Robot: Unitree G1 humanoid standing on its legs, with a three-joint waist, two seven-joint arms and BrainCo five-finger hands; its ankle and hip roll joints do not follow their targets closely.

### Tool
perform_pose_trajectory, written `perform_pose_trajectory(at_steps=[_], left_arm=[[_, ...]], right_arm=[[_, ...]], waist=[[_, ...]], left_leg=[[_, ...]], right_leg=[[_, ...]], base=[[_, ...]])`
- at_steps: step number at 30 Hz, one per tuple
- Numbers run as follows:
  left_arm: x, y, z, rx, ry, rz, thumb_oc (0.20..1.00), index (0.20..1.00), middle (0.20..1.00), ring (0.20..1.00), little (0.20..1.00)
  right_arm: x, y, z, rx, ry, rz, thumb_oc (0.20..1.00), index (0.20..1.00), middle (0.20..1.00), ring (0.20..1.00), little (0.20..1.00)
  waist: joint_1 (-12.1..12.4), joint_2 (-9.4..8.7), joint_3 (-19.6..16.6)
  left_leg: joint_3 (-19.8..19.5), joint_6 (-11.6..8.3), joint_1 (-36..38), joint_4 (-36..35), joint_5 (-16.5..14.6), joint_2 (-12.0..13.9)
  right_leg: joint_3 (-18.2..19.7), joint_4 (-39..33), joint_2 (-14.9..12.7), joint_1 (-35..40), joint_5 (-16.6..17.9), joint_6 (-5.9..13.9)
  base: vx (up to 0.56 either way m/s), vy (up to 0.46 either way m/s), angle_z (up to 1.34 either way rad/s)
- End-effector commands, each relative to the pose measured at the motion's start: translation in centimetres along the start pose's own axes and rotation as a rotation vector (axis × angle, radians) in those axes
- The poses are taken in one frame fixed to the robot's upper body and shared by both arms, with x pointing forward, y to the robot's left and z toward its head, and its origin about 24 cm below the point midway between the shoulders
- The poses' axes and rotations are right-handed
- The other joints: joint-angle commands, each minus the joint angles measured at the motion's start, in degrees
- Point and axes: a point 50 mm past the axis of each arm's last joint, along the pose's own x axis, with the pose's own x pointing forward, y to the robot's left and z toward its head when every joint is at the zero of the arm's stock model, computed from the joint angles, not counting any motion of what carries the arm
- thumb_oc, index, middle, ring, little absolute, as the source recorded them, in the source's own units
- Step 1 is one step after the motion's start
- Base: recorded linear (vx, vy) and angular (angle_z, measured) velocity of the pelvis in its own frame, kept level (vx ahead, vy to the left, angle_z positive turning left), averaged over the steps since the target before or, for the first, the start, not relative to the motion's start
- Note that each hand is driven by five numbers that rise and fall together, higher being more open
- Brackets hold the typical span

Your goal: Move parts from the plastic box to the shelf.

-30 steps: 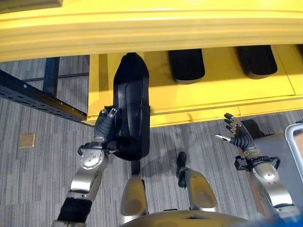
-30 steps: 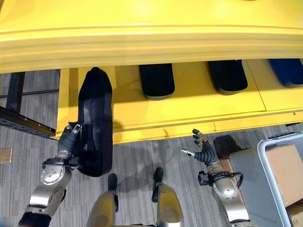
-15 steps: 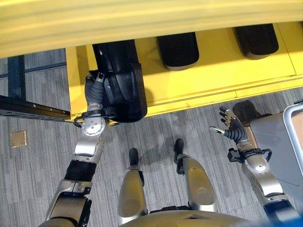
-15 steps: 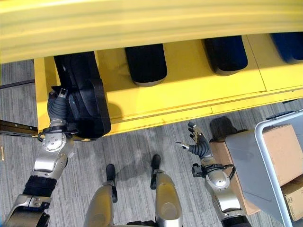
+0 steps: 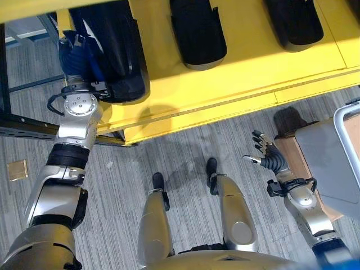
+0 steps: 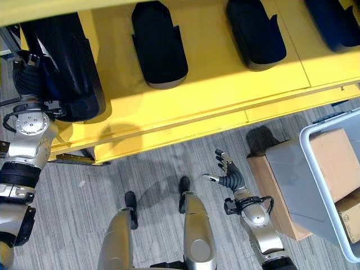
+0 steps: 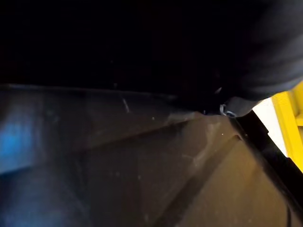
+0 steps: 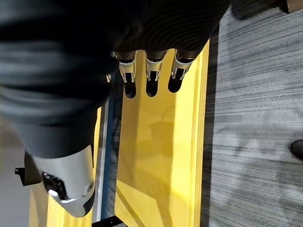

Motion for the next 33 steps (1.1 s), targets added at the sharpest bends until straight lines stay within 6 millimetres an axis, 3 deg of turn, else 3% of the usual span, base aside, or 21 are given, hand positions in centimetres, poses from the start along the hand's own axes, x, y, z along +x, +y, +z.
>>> perform_pose_trajectory(at_steps=[1, 7, 14, 17, 24, 33], left_arm=[[1.2, 2.0, 2.0, -0.080, -0.070, 0.060, 0.200, 0.200, 0.200, 0.200, 0.200], [1.8, 4.1, 1.2, -0.050, -0.008, 0.141, 0.200, 0.200, 0.200, 0.200, 0.200], [1.6, 4.0, -0.1, -0.142, 0.061, 0.180, 0.200, 0.200, 0.200, 0.200, 0.200], [1.5, 4.3, -0.7, -0.096, 0.084, 0.192, 0.200, 0.200, 0.200, 0.200, 0.200], [1.9, 4.3, -0.2, -0.049, 0.073, 0.187, 0.200, 0.200, 0.200, 0.200, 0.200], [3.4, 3.9, 2.2, -0.037, 0.020, 0.182, 0.200, 0.200, 0.200, 0.200, 0.200]], right_arm=[[-0.3, -0.3, 1.5, -0.001, -0.079, 0.012, 1.000, 1.000, 1.000, 1.000, 1.000], [-0.3, -0.3, 1.6, 0.022, -0.083, 0.001, 1.000, 1.000, 1.000, 1.000, 1.000], [-0.4, -0.1, 1.1, 0.036, -0.056, -0.014, 1.000, 1.000, 1.000, 1.000, 1.000], [-0.2, -0.2, 1.3, 0.038, -0.066, -0.023, 1.000, 1.000, 1.000, 1.000, 1.000], [-0.1, -0.1, 1.5, 0.051, -0.077, -0.030, 1.000, 1.000, 1.000, 1.000, 1.000], [-0.4, 0.0, 1.3, 0.049, -0.065, -0.006, 1.000, 1.000, 1.000, 1.000, 1.000]], waist=[[-0.4, 0.46, -2.7], [-0.2, 0.44, -2.1], [0.2, -0.37, -2.1], [0.2, -0.82, -2.2], [-0.1, -1.12, -2.4], [-0.8, -0.92, -3.2]], left_leg=[[1.4, -0.17, -1.1, 4.3, -2.3, 2.5], [0.6, 0.83, -5.8, 8.7, -4.0, 1.6], [-0.1, 1.34, -7.7, 9.0, -4.2, 1.2], [0.1, 1.41, -8.4, 8.8, -4.3, 1.3], [0.6, 1.64, -8.6, 8.1, -4.2, 1.6], [1.3, 1.71, -9.5, 8.1, -4.6, 1.7]], right_leg=[[3.1, 1.4, -4.6, 1.5, -0.9, 6.66], [3.9, 5.0, -5.1, -2.4, -2.6, 6.01], [3.6, 5.2, -5.1, -3.5, -3.1, 5.68], [3.2, 4.3, -4.9, -3.7, -2.6, 5.78], [3.7, 2.5, -4.1, -4.4, -1.6, 6.14], [4.3, 1.9, -3.8, -5.6, -1.2, 6.35]], base=[[-0.03, 0.035, -0.02], [-0.02, 0.036, 0.07], [0.02, 0.005, 0.07], [0.04, 0.029, 0.03], [0.01, 0.017, -0.04], [0.01, 0.022, -0.06]])
